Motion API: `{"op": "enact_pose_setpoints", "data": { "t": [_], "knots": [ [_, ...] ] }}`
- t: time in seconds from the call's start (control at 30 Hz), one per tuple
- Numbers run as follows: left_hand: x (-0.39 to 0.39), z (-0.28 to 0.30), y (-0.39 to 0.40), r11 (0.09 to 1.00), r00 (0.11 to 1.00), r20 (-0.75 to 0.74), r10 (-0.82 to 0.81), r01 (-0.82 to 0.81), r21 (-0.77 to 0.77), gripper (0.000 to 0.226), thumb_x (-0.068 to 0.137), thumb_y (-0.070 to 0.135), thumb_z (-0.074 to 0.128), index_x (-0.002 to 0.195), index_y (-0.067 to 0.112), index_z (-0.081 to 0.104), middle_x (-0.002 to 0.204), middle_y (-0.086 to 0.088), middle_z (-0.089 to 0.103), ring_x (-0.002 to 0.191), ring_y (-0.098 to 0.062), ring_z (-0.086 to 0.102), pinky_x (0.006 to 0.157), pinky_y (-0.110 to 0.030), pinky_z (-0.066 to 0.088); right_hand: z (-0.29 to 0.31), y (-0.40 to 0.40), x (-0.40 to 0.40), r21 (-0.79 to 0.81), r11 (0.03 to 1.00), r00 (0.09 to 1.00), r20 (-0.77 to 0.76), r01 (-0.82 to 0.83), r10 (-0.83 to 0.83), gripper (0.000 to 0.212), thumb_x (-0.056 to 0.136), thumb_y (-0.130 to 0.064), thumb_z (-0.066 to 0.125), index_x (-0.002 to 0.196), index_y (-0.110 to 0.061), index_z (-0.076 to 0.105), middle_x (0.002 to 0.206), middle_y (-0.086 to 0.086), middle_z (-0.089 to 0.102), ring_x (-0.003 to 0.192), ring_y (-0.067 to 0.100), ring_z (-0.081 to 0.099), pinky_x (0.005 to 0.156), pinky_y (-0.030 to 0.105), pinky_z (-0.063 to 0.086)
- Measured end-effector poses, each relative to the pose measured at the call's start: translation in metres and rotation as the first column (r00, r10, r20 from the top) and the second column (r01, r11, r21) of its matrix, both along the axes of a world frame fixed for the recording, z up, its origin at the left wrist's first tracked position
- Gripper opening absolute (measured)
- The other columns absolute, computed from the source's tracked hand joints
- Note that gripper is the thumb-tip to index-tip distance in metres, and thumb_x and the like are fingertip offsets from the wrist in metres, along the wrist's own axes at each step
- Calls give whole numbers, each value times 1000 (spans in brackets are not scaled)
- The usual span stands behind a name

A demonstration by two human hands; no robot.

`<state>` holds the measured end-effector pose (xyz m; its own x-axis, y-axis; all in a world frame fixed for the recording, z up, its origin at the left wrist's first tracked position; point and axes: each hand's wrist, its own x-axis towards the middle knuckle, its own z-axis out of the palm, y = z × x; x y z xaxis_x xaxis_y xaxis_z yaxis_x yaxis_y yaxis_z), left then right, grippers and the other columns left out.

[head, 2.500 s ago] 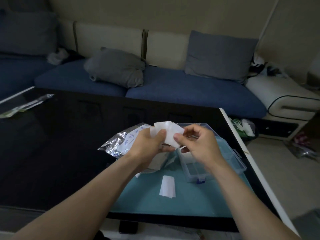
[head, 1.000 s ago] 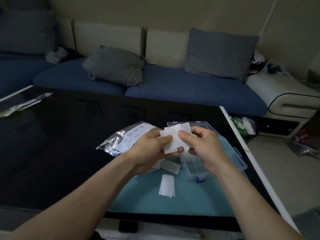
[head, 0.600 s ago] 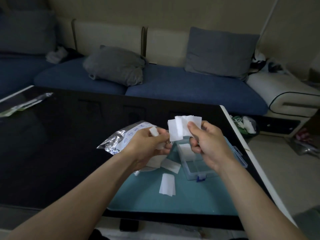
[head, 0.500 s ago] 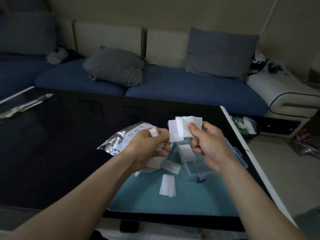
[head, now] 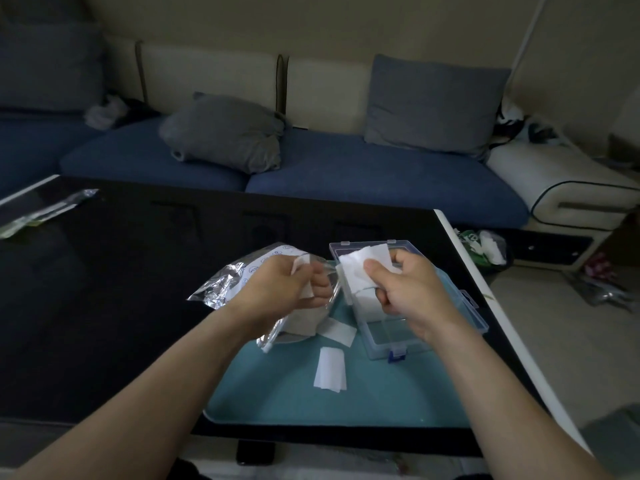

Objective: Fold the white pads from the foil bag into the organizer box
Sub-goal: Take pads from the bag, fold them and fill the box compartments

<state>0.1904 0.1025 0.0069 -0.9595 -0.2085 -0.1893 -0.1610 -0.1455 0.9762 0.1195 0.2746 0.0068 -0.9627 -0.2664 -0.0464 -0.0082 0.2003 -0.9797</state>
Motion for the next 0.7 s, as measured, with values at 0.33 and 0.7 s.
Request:
{"op": "enact_pose_setpoints", "data": {
  "t": [0.33,0.7],
  "knots": [
    [-1,-4,5,979,978,-122,171,-182,-87,14,93,5,64,94,-7,70,94,-23,73,84,-29,74,67,-28,60,9,-12,13,-231,963,973,148,-138,175,12,98,-18,64,106,-11,69,73,2,63,51,9,48,41,19,31],
    [-4,4,10,927,991,-25,-133,133,349,43,102,30,46,121,-6,60,119,-24,67,113,-35,64,100,-46,51,4,-19,23,-81,996,999,-39,-31,28,17,90,-27,74,100,-13,71,83,4,75,56,3,65,45,13,42]
  ]
}}
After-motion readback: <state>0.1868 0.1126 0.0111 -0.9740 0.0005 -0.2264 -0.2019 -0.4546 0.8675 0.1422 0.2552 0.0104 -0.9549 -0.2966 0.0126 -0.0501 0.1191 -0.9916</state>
